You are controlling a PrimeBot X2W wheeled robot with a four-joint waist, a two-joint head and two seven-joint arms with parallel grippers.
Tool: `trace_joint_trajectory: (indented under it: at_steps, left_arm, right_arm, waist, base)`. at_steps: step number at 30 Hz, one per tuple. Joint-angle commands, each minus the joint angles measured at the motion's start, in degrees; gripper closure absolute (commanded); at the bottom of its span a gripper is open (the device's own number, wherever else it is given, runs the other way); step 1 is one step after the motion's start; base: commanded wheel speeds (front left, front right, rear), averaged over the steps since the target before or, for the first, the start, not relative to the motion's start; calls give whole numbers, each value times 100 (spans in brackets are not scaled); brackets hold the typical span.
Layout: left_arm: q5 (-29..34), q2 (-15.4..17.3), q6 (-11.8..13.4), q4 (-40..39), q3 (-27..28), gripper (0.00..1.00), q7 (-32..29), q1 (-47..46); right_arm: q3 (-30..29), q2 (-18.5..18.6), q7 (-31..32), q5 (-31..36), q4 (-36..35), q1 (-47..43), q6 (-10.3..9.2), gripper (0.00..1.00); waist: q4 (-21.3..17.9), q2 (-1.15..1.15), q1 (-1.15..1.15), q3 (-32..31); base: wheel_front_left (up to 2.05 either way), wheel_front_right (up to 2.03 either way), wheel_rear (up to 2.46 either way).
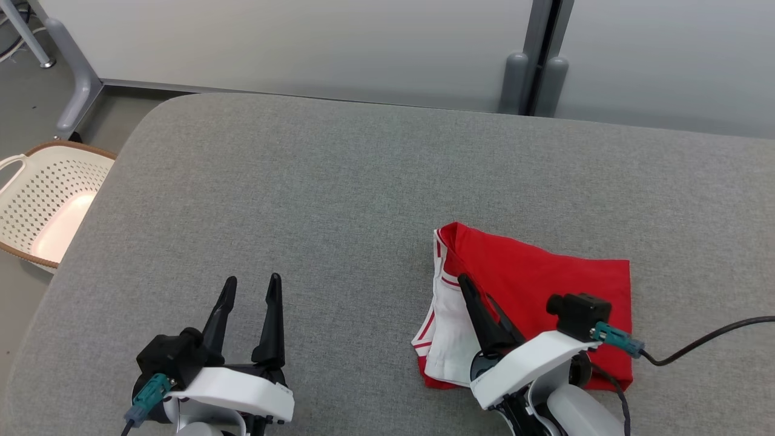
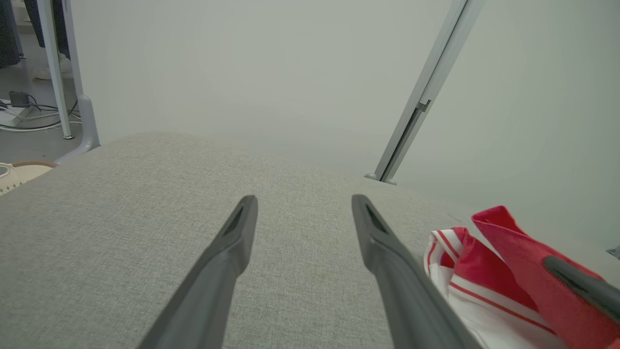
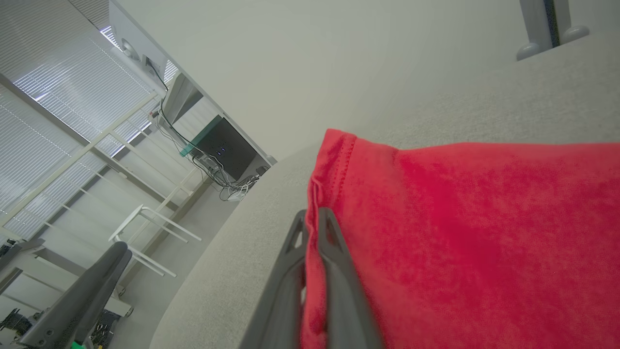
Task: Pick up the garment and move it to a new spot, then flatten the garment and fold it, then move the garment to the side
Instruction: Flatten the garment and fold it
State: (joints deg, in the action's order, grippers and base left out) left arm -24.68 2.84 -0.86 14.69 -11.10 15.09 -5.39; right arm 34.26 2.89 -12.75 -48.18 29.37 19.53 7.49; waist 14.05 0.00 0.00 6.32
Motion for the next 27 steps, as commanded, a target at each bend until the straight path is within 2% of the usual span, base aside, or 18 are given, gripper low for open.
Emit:
trace_joint_trajectory:
  at_steps: [1,9,15,19,22,25,27]
  left_arm:
    - [35,18,26,12,-4,0,5,-71]
    - [-47,17,74,62,21,0,5,-106]
    - [-42,18,88,41,75,0,5,-64]
    - [-1,19,94,-17,115,0,5,-35]
    - [28,18,81,-85,144,0,5,-32]
    - [46,19,88,-168,170,0,5,-45]
    - [51,17,90,-217,165,0,5,-64]
  right_arm:
    - [94,12,-94,-74,90,95,2,0]
    - [844,15,-242,-849,234,293,1,0]
    - [739,14,-252,-901,223,510,1,0]
    - [177,16,-251,-272,323,663,1,0]
    - [-314,220,-251,346,284,669,1,0]
    - [-733,558,-252,1345,98,597,1,0]
    - [-1099,637,-251,1839,-91,399,2,0]
  waist:
    - [37,0,0,36]
    - [24,0,0,35]
    - [-127,0,0,-61]
    - [-275,0,0,-128]
    - [-389,0,0,-162]
    - [-497,0,0,-174]
    - [-554,0,0,-178]
  base:
    - [0,0,0]
    - [0,0,0]
    - [0,0,0]
    - [0,0,0]
    - [0,0,0]
    - [0,0,0]
    - [0,0,0]
